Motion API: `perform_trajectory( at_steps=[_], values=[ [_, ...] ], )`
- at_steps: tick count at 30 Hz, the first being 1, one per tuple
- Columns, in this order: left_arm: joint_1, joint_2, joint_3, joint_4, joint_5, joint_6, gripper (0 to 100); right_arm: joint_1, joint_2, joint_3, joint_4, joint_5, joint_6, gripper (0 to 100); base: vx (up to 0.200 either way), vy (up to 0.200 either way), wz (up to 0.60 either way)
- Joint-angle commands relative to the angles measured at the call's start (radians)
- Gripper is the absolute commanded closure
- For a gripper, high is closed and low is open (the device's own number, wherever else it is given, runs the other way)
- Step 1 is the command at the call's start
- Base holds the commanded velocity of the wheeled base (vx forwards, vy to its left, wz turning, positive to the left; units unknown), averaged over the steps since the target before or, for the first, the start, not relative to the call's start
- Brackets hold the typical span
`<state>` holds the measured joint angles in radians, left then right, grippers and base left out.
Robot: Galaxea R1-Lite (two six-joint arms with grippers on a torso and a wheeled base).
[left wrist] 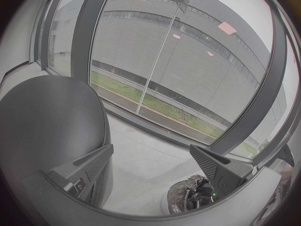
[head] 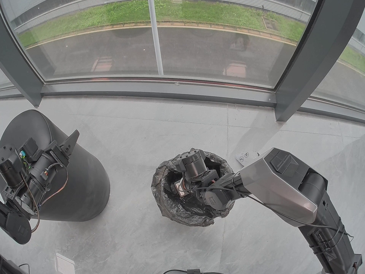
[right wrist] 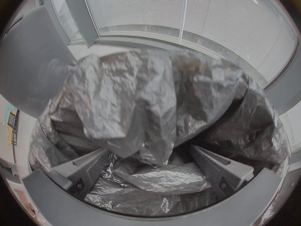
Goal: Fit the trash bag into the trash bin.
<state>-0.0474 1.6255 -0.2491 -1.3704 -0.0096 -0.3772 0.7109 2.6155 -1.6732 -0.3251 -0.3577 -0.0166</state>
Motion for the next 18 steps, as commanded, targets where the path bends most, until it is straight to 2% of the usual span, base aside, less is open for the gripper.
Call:
perform_trajectory(
  at_steps=[1,18],
  values=[
    [0.000,0.016,0.002,0.004,-0.001,-0.002,0,-0.007,0.020,0.000,0.000,0.000,0.000,0,0.000,0.000,0.00],
    [-0.002,0.016,0.005,0.004,-0.001,-0.003,0,-0.027,0.060,-0.002,0.000,-0.004,0.000,0,0.000,0.000,0.00]
  ],
)
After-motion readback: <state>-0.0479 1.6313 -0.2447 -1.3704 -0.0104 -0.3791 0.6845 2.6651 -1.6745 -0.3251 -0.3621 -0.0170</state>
